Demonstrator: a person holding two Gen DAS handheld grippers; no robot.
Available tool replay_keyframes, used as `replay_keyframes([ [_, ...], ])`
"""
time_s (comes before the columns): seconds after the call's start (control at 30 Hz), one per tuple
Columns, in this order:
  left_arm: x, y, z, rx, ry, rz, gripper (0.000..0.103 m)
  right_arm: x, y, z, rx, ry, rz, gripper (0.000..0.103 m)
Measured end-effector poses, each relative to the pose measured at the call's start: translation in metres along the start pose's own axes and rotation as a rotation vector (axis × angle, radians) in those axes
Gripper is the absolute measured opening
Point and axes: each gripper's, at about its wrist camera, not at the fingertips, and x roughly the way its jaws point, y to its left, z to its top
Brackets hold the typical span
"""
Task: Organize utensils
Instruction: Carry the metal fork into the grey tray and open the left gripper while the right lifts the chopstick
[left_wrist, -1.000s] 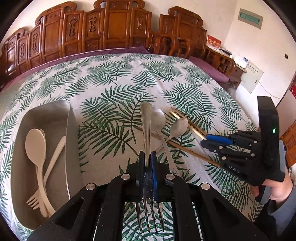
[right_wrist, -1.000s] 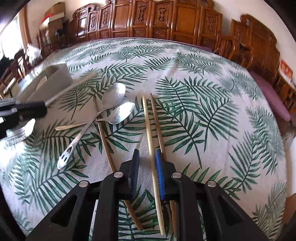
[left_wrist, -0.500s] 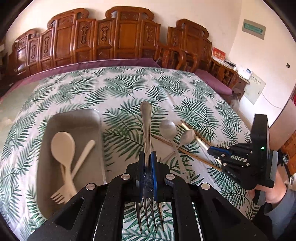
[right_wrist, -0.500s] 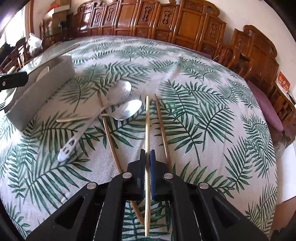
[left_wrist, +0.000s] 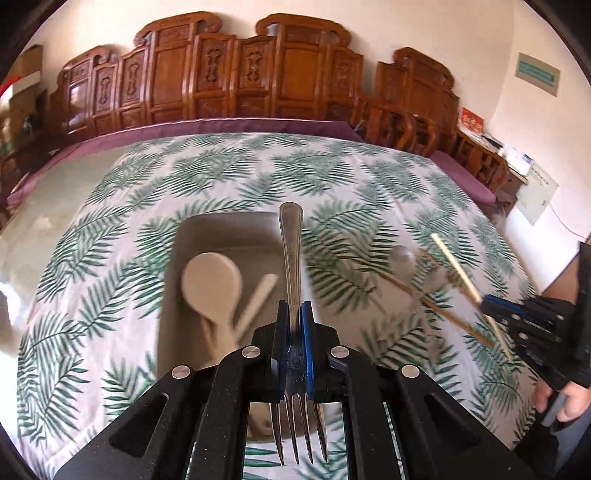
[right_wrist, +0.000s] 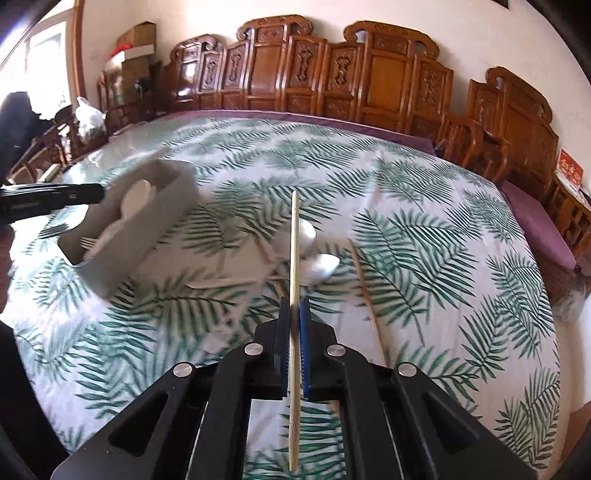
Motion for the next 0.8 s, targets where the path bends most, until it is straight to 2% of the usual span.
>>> replay_keyframes([
  [0.2,0.017,0.027,0.0,-0.039,0.041,0.053,0.006,-0.008,0.021,0.005,-0.017,-0.02,0.063,0.006],
  [0.47,0.044,0.039,-0.005,-0.057,0.108,0.104,0.006,-0.013,0.047,0.008,-0.041,-0.022,0.127,0.006],
  [0.8,0.049,0.039,-0.004,-0.067,0.134,0.101,0.006,-0.018,0.066,0.012,-0.054,-0.028,0.163,0.006],
])
